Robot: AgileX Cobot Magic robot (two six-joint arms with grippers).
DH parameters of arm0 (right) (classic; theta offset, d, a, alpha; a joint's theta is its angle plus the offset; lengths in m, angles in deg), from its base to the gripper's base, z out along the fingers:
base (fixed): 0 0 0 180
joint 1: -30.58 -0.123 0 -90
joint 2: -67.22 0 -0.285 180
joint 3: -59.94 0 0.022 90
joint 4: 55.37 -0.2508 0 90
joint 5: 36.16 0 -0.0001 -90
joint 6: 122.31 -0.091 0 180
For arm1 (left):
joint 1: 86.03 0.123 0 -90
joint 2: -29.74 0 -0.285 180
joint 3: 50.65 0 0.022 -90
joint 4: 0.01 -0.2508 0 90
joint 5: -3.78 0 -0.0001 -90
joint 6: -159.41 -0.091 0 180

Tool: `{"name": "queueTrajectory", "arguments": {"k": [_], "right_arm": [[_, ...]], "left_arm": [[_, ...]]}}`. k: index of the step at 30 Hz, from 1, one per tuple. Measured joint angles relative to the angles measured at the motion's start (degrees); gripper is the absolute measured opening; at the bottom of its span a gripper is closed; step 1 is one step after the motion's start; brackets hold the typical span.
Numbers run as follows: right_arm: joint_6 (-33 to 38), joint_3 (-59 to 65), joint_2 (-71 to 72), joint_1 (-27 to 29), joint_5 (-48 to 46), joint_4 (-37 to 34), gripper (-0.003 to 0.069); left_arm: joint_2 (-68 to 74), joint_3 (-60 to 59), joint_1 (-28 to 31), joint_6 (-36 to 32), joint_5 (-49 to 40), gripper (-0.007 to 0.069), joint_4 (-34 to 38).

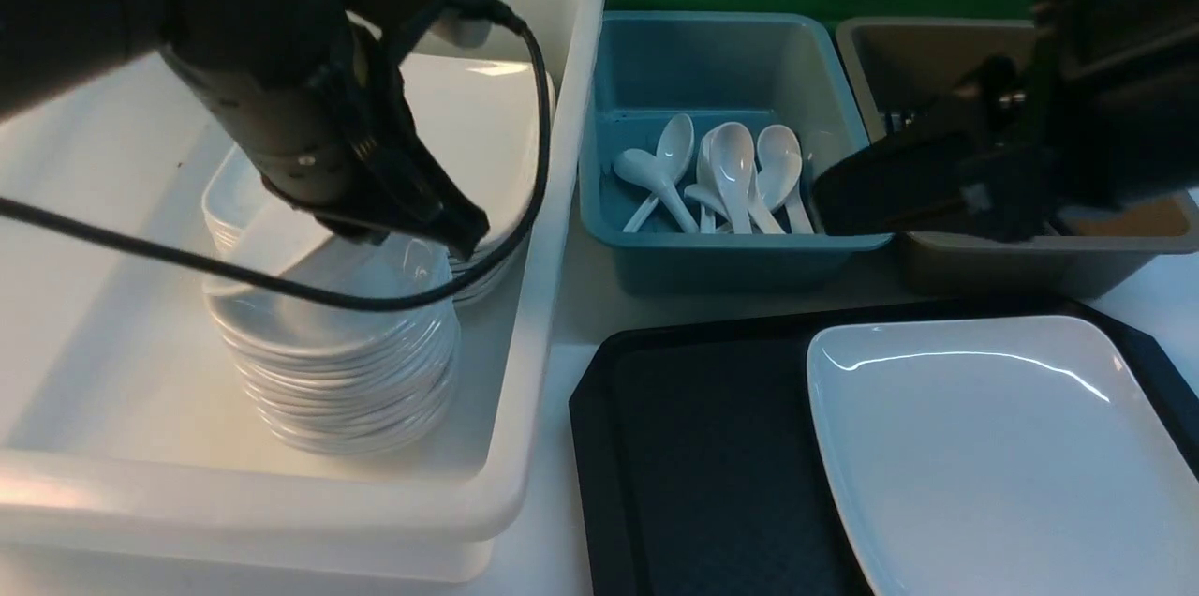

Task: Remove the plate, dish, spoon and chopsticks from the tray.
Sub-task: Use the left arm to put the small plate into the large storage box on the left, then use the left arm to grab a plate from the dinner plate

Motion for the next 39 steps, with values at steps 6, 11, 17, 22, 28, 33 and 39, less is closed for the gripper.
{"name": "queueTrajectory", "arguments": {"k": [6, 11, 17, 22, 28, 33, 39], "right_arm": [[-1.2, -4.7, -4.6, -3.5, 2.1, 1.2, 0.0038], [-1.2, -6.5, -5.1, -3.7, 2.7, 1.2, 0.0038], [-1.2, -6.6, -5.1, -3.7, 2.6, 1.2, 0.0038], [-1.2, -6.9, -5.1, -3.7, 2.1, 4.0, 0.0038], [-2.2, -7.1, -3.7, 0.0, -1.1, 8.5, 0.0038], [-2.6, -7.1, 1.7, 9.8, -7.8, 13.8, 0.0038], [-4.0, -0.7, 8.9, 21.8, -13.5, 18.9, 0.0038]], "left_arm": [[-0.1, -2.7, -0.1, -0.8, 2.6, 0.0032, 0.8], [-0.1, -2.7, -0.1, -1.7, 3.4, 0.0076, 1.6], [-0.2, -2.4, -0.1, -1.5, 4.2, 0.0311, 0.6], [-1.8, 2.8, -0.1, 1.2, 0.4, 0.0503, 2.4], [-4.3, 9.0, -0.1, 1.6, 0.2, 0.0521, 8.6], [-2.4, 11.3, -1.0, -0.6, 2.0, 0.0248, 23.7], [6.8, 13.3, -7.5, -2.5, 2.8, 0.0013, 28.0]]}}
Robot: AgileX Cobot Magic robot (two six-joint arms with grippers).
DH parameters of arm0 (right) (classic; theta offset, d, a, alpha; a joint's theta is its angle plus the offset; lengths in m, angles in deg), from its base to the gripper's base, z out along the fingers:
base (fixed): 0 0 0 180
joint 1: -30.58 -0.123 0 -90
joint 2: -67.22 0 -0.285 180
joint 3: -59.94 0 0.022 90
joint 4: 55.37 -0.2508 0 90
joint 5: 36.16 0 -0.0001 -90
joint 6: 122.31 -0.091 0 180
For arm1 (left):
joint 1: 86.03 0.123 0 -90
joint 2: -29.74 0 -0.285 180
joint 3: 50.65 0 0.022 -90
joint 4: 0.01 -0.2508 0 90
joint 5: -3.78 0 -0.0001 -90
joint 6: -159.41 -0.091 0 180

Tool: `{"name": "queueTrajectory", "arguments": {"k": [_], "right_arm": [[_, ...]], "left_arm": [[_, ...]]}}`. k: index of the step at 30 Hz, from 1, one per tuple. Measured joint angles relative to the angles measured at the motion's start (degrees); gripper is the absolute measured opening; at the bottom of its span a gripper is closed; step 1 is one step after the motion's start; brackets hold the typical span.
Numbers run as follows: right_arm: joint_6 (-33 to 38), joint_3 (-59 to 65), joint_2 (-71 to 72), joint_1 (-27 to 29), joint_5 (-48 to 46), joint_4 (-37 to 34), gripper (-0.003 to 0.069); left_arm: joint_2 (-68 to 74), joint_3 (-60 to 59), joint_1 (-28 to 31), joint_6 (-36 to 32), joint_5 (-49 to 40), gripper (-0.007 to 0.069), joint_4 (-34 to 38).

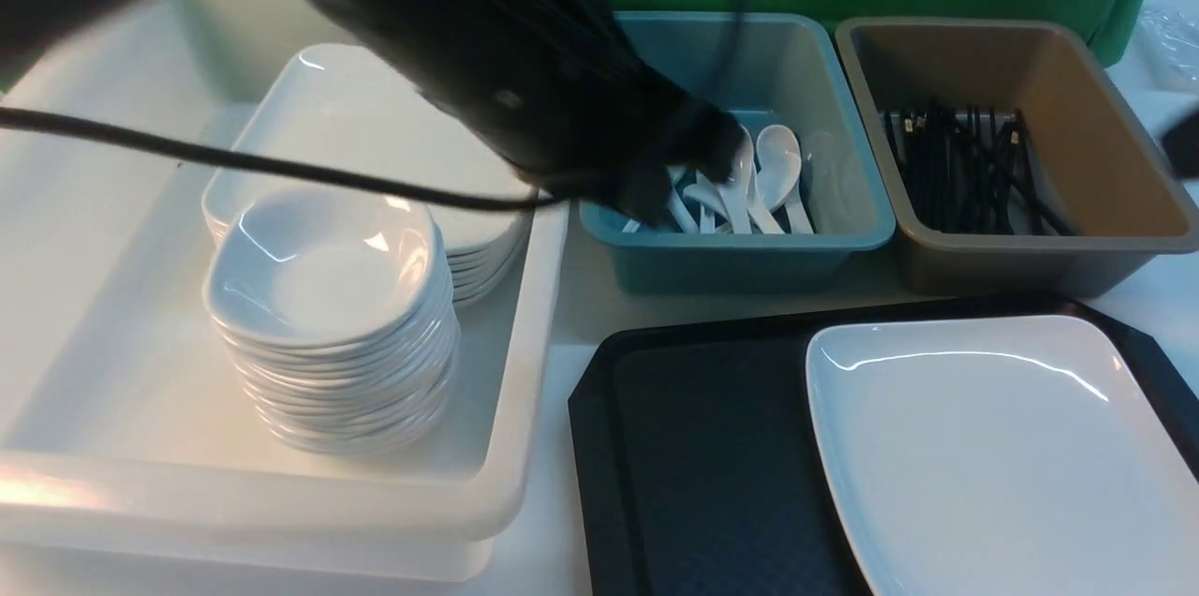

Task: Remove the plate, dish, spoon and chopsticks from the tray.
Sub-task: Use the left arm to grab a plate from the dinner plate

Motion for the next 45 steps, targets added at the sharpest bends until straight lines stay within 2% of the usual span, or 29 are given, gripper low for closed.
{"name": "queueTrajectory", "arguments": {"k": [4, 7, 10, 12, 19, 22, 25, 34, 38, 41, 43, 45], "right_arm": [[-1.9, 9.2, 4.7, 5.4, 0.1, 0.3, 0.0038], [-2.7, 15.1, 6.9, 6.5, 1.1, 0.4, 0.0038], [-2.8, 21.0, 8.4, 6.6, 2.3, 0.1, 0.0038], [-2.8, 22.9, 8.7, 6.6, 2.3, -0.2, 0.0038], [-2.7, 25.2, 10.1, 6.6, 3.3, -0.5, 0.0038], [-2.7, 25.2, 10.1, 6.6, 4.1, -0.5, 0.0038], [-2.7, 25.2, 10.1, 6.6, 5.2, -1.5, 0.0038], [5.3, 25.2, 10.1, 6.6, 5.8, -11.5, 0.0043], [6.5, 25.2, 10.1, 6.6, 5.8, -12.7, 0.0045], [7.4, 25.2, 10.1, 6.6, 5.8, -13.1, 0.0048], [7.5, 25.2, 10.1, 6.6, 5.8, -13.1, 0.0049], [7.6, 25.2, 10.1, 6.6, 5.8, -13.1, 0.005]], "left_arm": [[7.9, 4.0, -3.5, -0.5, 1.0, 0.0008, 1.4], [13.1, 7.3, -4.4, -0.5, 1.8, 0.0015, 1.8], [18.5, 10.8, -4.8, -0.5, 1.8, 0.006, 2.0], [20.8, 12.1, -4.9, -0.5, 2.0, 0.0099, 1.9], [29.4, 14.3, -5.0, -0.8, 9.8, 0.0386, 1.7], [31.5, 14.3, -5.0, -0.8, 12.8, 0.0454, 2.0], [33.9, 14.3, -5.0, -0.8, 16.1, 0.0486, 2.0], [38.1, 14.3, -5.0, -0.7, 21.4, 0.0484, 1.9], [38.7, 14.4, -5.0, -0.7, 23.0, 0.0461, 2.6], [39.4, 14.6, -5.0, -0.7, 24.3, 0.0392, 3.7], [39.7, 14.8, -5.0, -0.5, 24.6, 0.0273, 4.4], [39.7, 14.9, -4.8, 0.5, 24.7, 0.0215, 5.8]]}}
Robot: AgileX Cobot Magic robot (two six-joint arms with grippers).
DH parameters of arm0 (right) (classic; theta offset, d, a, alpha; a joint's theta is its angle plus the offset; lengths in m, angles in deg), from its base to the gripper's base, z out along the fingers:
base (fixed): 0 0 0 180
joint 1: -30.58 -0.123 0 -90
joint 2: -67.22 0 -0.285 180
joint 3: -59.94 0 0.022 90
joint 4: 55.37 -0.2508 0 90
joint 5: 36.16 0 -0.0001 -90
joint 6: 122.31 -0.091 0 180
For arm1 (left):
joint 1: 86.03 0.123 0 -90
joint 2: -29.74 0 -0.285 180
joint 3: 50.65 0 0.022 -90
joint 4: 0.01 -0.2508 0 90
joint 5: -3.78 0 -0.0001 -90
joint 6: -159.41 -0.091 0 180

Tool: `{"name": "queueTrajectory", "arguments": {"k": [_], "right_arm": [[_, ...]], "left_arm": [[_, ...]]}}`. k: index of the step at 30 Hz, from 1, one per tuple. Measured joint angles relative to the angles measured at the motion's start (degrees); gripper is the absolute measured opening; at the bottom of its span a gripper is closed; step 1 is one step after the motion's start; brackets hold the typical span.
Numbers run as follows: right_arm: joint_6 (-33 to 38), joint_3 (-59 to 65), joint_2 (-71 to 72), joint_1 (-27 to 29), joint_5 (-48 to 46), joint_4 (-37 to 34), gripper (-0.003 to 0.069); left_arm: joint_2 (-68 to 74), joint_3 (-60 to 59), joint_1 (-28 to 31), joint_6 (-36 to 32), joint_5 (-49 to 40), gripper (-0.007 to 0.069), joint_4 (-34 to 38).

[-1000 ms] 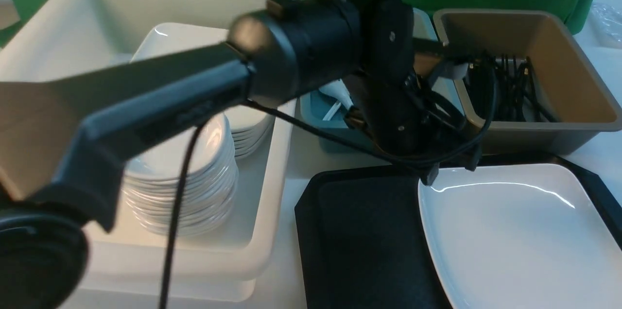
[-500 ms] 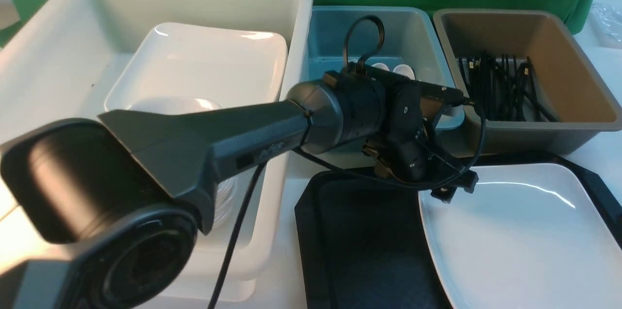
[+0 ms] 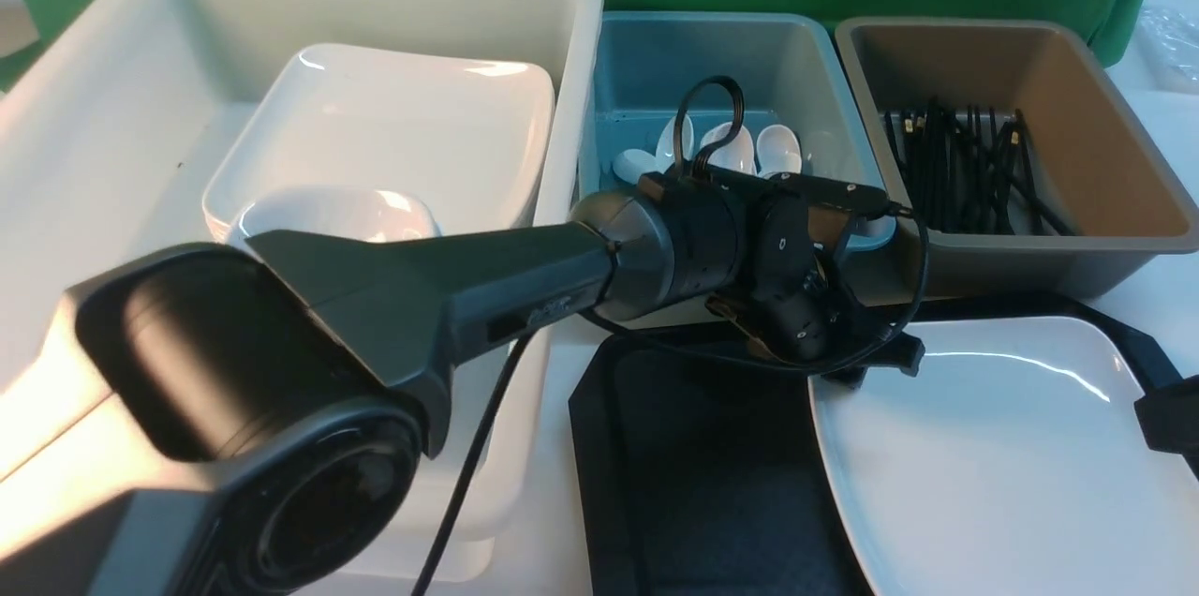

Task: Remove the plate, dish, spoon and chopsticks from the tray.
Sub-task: Use the left arm to grab a plate from the dinner plate

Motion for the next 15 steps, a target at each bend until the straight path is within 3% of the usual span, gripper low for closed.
{"name": "queueTrajectory", "arguments": {"k": [8, 15], "right_arm": [[0.1, 0.0, 0.0, 0.0, 0.1, 0.0, 0.0051], [0.3, -0.5, 0.0, 0.0, 0.0, -3.9, 0.0051]], "left_arm": [[-1.8, 0.1, 0.1, 0.2, -2.2, 0.0187, 0.9], [-8.7, 0.2, 0.1, -1.5, -7.8, 0.0086, 0.9]]}}
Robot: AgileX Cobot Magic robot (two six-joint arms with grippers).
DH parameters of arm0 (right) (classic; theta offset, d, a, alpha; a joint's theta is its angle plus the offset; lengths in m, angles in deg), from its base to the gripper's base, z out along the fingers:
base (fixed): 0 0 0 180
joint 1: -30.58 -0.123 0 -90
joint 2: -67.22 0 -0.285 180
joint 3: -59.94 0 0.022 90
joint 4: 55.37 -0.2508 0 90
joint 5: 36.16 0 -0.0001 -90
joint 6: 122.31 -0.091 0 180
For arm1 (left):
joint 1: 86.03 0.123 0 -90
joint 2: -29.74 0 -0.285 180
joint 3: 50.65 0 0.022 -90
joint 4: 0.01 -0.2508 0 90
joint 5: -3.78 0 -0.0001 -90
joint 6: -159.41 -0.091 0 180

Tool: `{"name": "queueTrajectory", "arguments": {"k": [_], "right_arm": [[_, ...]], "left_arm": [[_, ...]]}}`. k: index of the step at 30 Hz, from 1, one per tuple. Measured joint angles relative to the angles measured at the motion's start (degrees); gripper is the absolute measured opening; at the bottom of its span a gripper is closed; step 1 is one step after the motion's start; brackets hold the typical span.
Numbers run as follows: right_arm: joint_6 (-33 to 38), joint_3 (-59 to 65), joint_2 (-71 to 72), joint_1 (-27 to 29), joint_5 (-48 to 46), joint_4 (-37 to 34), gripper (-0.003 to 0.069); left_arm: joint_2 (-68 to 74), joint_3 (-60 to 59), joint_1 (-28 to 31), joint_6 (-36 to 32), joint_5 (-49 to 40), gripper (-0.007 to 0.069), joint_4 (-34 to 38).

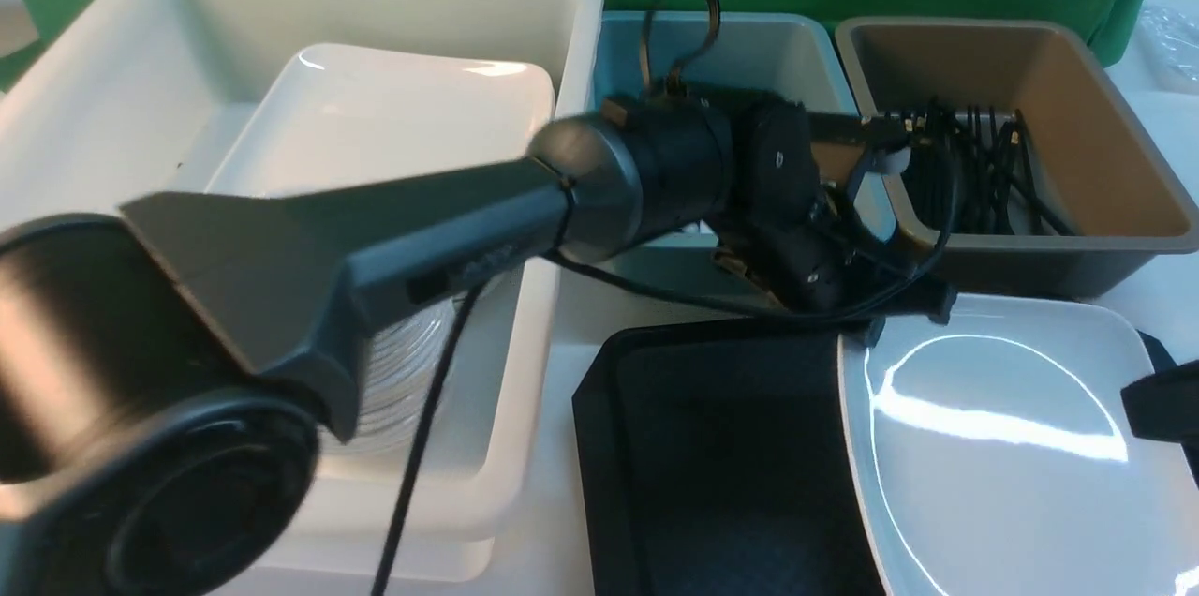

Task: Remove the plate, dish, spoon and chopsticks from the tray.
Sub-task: Use the left arm to grab a plate from the dinner plate, then use the left arm to put the plate into the large storage box on the left

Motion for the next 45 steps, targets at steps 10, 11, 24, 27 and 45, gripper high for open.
{"name": "queueTrajectory", "arguments": {"k": [10, 11, 24, 27, 45], "right_arm": [[1.1, -9.3, 0.0, 0.0, -3.9, -3.1, 0.0051], [1.0, -10.0, 0.0, 0.0, -4.0, -3.3, 0.0051], [2.0, -12.0, 0.0, 0.0, -4.0, -9.2, 0.0049], [2.9, -12.0, 0.0, 0.0, -3.4, -11.0, 0.0037], [-3.7, -32.5, -15.3, -22.0, 1.0, 4.8, 0.0027]], "left_arm": [[-10.1, 1.8, -0.1, -1.3, -9.3, 0.003, -7.0], [-11.2, 1.9, -0.1, -1.3, -9.8, 0.0029, -8.2], [-20.7, 2.2, 4.8, -1.0, -13.2, 0.0029, -9.3], [-22.7, 2.2, 7.6, -1.7, -13.4, 0.0029, -6.6], [-31.4, -1.4, 48.8, -9.5, -15.6, 0.0029, 19.9]]}}
